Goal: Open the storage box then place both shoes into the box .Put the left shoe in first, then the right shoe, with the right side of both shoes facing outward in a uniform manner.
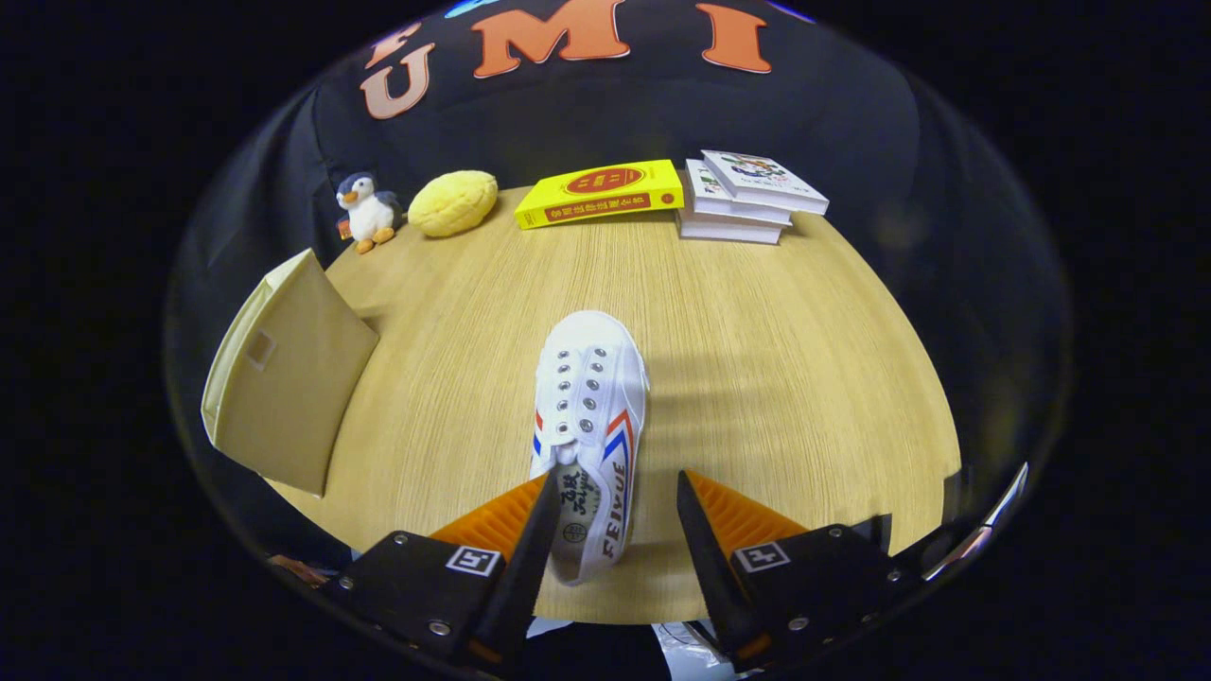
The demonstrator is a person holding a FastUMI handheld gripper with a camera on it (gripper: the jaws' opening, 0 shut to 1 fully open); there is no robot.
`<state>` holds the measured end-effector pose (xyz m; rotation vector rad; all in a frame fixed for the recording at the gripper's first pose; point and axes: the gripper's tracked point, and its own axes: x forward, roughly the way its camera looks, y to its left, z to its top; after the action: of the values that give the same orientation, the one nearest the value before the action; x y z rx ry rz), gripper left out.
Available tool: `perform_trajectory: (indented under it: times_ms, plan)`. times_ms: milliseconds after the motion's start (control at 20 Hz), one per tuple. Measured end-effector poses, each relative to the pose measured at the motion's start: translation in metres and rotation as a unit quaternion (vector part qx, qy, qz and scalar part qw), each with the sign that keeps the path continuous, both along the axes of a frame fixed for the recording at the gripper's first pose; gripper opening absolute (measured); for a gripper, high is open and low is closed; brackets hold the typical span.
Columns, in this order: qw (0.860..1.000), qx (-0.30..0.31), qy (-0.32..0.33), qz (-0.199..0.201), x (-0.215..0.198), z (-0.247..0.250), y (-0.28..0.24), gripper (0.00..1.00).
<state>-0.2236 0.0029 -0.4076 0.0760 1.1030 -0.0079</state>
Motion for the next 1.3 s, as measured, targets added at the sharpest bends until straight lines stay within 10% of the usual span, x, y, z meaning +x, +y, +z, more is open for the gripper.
perform_trajectory:
  times_ms: [500,700,1000,1300]
  plan:
    - [0.995,-0.011,-0.082,0.054,0.026,-0.038,0.004,0.32]
    - [0.994,0.008,-0.093,0.055,0.029,-0.042,0.004,0.31]
    - [0.997,0.016,-0.078,0.003,0.037,-0.041,-0.016,0.04]
    - [0.993,0.035,-0.109,-0.037,0.061,-0.002,0.003,0.01]
